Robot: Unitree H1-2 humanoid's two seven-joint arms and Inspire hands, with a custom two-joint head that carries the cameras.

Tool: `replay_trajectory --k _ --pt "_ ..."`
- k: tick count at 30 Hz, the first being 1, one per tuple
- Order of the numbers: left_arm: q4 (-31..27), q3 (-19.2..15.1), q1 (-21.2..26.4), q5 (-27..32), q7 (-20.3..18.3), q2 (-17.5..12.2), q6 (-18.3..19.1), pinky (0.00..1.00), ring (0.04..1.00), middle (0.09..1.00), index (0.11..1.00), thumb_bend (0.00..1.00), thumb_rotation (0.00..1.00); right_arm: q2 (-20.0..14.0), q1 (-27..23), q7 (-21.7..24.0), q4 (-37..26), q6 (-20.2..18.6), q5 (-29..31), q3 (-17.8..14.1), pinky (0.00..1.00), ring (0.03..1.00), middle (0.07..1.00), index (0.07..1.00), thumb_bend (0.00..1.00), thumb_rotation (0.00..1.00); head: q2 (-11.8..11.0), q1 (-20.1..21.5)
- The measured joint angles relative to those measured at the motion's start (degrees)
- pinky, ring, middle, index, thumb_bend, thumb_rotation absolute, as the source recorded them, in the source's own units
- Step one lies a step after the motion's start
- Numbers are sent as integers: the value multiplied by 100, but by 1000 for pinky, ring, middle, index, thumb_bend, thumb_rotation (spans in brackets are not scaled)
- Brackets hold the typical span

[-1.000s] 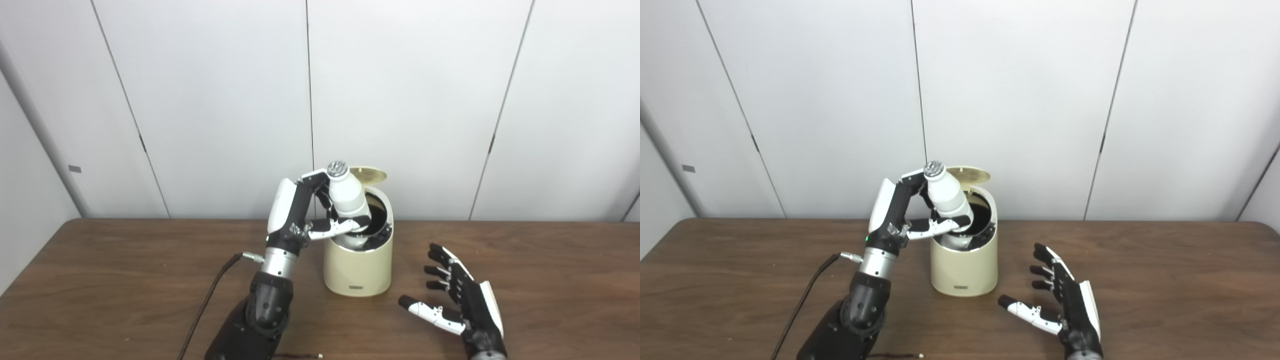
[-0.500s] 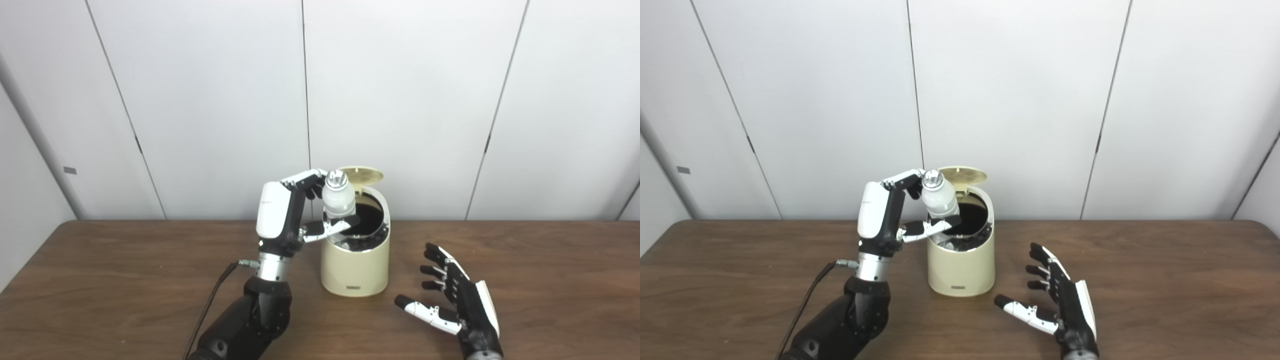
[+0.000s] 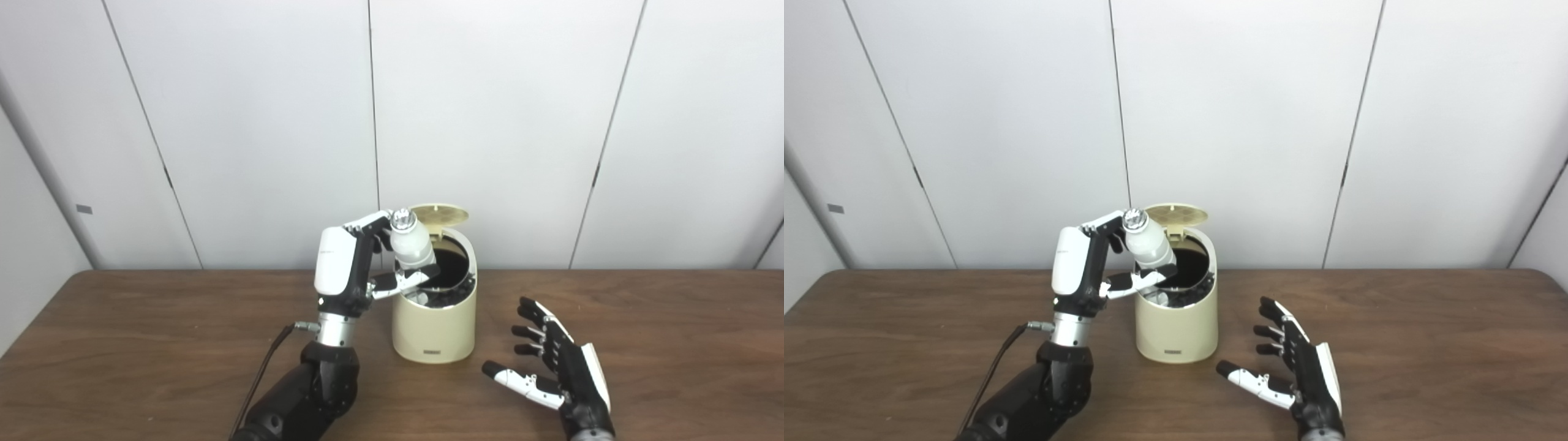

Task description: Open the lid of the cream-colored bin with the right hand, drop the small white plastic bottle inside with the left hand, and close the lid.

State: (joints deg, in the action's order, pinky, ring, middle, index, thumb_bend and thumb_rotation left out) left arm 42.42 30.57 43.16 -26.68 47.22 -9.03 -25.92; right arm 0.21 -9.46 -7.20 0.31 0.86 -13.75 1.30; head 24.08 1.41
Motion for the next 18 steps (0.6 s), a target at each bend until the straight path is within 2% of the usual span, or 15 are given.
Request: replay_trajectory --k 3,6,7,12,18 --pt "-108 -356 -27 294 -642 88 -1 369 404 488 547 499 0 6 1 -2 -19 -9 1 -4 650 753 853 844 745 262 9 -9" --pt "-320 -667 -67 428 -1285 105 149 434 430 494 530 503 0 29 7 -8 -26 -18 -2 -7 654 754 853 844 740 261 9 -9" --pt "-355 -748 -82 426 -1429 109 218 451 492 487 519 515 0 36 8 -9 -31 -26 -4 -8 655 754 853 843 740 262 9 -9" --pt "-516 -1051 -161 372 -1811 182 331 456 533 487 504 524 0 47 7 -16 -42 -45 -22 -16 648 748 851 842 730 251 18 -26" --pt "-661 -1249 -237 205 -2024 212 378 472 548 494 496 524 0 50 7 -22 -42 -46 -27 -22 653 754 853 841 724 243 35 -26"
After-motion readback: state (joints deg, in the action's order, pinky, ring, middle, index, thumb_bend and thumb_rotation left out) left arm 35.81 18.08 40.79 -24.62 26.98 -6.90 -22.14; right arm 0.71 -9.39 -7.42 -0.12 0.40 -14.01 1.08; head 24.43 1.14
